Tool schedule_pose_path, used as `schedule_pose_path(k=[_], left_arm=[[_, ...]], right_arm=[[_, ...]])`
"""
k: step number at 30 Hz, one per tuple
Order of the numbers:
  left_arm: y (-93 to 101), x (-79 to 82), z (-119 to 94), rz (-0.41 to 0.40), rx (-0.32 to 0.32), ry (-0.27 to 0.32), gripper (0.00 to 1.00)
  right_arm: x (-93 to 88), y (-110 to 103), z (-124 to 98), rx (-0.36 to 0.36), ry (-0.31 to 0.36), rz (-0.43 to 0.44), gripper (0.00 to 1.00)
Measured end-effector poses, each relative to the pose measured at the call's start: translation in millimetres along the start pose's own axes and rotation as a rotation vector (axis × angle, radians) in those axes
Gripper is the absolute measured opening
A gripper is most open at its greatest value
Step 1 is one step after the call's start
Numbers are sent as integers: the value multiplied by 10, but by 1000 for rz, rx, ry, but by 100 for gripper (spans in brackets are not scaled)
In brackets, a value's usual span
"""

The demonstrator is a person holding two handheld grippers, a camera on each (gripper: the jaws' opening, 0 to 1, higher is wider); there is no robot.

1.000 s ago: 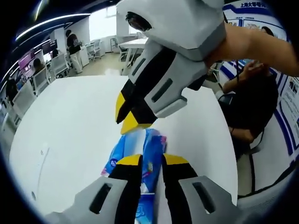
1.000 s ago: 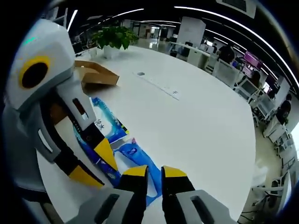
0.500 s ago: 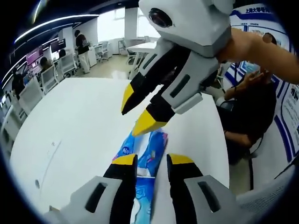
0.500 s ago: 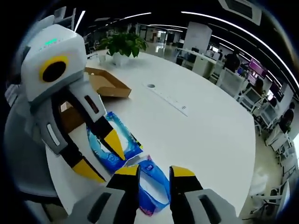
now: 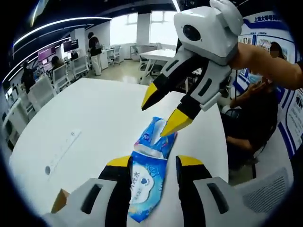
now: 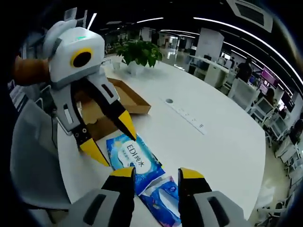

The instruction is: Operate the shoe box by opening the lid, removing the specified soft item, and placing it in the target area until the item is outside and the box remains undamaged.

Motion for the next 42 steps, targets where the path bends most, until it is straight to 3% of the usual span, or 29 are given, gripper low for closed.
schedule_pose_path(k=[13, 26, 42], left_arm=[[-338, -353, -740, -67, 78, 42, 46], [-482, -879, -1497, -141, 190, 60, 57], [-520, -1496, -2184, -220, 339, 100, 71]], right_arm=[[353, -506, 336, 149, 18, -96, 39], [656, -1018, 777, 324, 42, -231, 46], [891, -1465, 1401, 479, 22, -330, 48]])
Point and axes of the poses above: the point that each gripper's makers call its tool centre point, and the gripper's own axes: z roughly forward along the fingers, y roughly to its right, x roughly out of its top, the point moved 7 cm from there along -z, roughly backward along the fingers, and after that the axes turned 6 degrees about x, right-handed, at the moved point
